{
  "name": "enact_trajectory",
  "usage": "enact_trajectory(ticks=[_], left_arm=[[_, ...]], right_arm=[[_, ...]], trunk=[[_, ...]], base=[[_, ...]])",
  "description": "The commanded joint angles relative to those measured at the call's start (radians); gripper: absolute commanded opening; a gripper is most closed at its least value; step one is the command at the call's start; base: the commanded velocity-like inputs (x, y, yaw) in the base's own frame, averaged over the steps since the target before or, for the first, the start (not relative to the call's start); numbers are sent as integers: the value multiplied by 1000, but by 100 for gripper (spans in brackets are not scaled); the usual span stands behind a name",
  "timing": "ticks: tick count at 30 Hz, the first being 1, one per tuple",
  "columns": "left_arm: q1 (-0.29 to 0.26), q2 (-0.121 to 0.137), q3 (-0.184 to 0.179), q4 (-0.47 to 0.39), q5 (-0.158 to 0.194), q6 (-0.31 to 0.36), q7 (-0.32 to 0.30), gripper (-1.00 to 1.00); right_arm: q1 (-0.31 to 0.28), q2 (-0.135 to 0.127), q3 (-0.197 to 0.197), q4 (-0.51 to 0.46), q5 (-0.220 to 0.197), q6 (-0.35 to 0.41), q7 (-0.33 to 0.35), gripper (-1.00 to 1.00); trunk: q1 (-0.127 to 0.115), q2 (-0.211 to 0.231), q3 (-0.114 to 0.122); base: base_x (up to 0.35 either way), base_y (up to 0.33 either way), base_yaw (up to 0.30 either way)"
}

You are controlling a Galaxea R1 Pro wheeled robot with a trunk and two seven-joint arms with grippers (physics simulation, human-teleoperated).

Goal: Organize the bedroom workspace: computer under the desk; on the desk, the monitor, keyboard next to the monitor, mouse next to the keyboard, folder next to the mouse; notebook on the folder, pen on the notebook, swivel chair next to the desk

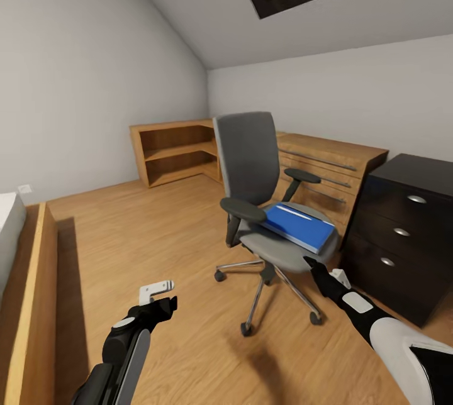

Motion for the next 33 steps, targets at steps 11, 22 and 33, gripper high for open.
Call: enact_trajectory(ticks=[11,22,33], left_arm=[[-1,0,0,-1,10,3,9,100],[-1,0,-1,-1,9,2,9,100],[-1,0,-2,-1,10,1,9,100]], right_arm=[[0,1,-7,0,-1,11,3,100],[0,36,-6,0,1,12,1,100],[0,44,-5,1,21,12,1,100]], trunk=[[-1,0,-1],[-1,0,-1],[-1,0,-1]], base=[[-53,0,1],[-2,0,0],[0,0,0]])
